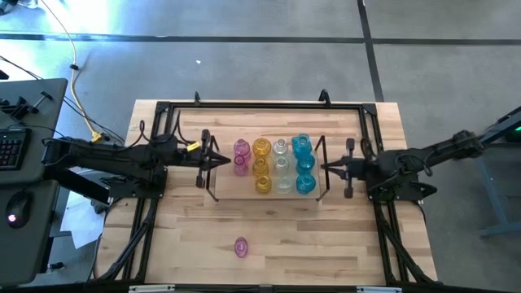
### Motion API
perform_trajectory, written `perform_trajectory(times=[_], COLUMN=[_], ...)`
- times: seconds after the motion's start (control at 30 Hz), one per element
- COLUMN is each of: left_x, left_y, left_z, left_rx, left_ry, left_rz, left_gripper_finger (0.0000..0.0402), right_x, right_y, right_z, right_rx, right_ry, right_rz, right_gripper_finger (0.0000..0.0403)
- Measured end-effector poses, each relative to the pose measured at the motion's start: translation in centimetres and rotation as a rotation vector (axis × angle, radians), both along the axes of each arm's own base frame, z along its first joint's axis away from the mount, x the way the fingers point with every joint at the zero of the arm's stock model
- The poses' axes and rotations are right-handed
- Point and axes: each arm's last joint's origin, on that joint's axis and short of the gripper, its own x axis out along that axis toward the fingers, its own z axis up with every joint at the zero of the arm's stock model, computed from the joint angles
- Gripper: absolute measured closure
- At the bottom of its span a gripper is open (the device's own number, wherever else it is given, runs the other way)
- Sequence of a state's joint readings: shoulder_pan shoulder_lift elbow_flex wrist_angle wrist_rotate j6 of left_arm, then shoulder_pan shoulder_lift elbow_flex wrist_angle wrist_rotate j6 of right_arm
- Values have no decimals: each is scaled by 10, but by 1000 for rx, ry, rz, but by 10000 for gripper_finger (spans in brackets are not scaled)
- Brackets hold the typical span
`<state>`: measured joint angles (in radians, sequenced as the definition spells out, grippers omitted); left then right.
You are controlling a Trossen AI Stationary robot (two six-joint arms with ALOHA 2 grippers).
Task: Sort vases onto shelf
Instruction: Put the purple vase aligned with the other purple vases on the shelf
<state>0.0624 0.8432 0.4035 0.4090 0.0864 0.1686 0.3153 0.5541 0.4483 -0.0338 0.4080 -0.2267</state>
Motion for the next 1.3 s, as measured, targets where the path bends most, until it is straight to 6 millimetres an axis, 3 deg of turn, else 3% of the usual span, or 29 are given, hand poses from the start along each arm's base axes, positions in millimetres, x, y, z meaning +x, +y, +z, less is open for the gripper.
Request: perform_trajectory(times=[0.3, 0.77, 1.0, 1.3], left_x=[21, 50, 59, 72], left_y=[-28, -85, -105, -118], left_z=[37, 85, 92, 75], left_rx=[12, 49, -6, -63], left_ry=[154, 640, 784, 896], left_rz=[-125, -113, -108, -90], left_gripper_finger=[394, 394, 394, 394], right_x=[-16, -17, -21, -32], right_y=[-5, -5, -5, -9], right_z=[-18, -28, -25, -29], right_rx=[25, 15, -17, -10], right_ry=[-27, 66, 43, -5], right_rz=[6, 2, 52, 62], right_gripper_finger=[403, 403, 403, 403])
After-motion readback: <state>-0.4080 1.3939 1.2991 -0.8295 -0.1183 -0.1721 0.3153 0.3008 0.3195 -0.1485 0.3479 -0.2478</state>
